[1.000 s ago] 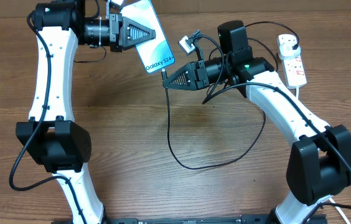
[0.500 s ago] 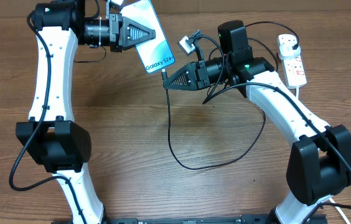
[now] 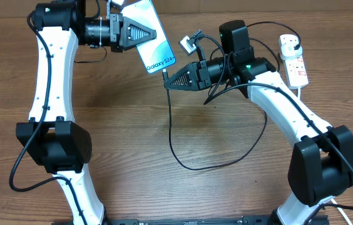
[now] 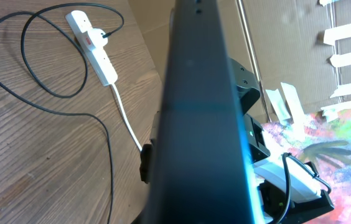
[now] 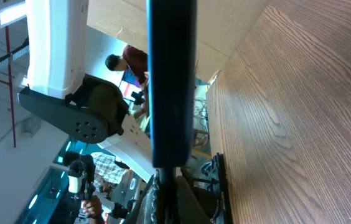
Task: Plug charger to phone and switch on socket
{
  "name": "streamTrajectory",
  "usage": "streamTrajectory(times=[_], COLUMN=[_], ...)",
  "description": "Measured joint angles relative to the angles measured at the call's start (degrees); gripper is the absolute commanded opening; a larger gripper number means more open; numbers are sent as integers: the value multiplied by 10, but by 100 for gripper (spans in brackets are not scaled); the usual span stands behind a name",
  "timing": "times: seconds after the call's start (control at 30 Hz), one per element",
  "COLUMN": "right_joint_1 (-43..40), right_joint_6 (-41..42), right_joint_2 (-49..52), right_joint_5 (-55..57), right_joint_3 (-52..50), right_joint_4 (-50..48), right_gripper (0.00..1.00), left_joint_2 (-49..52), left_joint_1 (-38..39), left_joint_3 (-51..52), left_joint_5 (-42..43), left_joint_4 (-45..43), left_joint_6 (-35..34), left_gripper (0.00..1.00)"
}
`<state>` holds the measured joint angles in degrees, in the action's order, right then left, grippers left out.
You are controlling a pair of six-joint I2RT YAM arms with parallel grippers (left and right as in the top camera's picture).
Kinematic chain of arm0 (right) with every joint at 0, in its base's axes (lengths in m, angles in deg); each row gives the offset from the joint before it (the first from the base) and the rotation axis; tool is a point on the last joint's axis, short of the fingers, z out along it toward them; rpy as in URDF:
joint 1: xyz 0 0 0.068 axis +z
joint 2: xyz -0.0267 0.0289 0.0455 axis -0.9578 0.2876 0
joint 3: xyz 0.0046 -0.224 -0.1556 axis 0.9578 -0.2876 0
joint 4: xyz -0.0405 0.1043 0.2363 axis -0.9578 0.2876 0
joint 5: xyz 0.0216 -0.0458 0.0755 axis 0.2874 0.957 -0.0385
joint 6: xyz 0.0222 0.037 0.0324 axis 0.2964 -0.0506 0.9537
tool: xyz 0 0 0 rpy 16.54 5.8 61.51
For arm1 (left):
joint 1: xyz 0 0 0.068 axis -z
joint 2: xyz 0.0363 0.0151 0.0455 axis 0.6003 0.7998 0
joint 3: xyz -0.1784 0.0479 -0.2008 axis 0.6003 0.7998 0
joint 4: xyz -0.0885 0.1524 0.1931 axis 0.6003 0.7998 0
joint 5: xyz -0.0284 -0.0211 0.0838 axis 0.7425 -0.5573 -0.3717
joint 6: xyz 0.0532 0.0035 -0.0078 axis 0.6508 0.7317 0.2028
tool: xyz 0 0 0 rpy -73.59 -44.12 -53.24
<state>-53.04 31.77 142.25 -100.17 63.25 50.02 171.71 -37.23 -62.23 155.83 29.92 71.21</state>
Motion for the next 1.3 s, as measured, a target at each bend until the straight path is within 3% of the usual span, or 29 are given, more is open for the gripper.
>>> streamTrajectory(times=[1.3], right_joint_1=[0], right_joint_6=[0], right_joint_2=[0], right_joint_5=[-7], right_joint_3=[0], right_joint_4=[-7], right_gripper=[4], left_joint_2=[0], left_joint_1=[7], left_joint_3=[0], left_joint_5=[1], left_joint_4=[24], left_joint_6=[11], left_gripper=[4])
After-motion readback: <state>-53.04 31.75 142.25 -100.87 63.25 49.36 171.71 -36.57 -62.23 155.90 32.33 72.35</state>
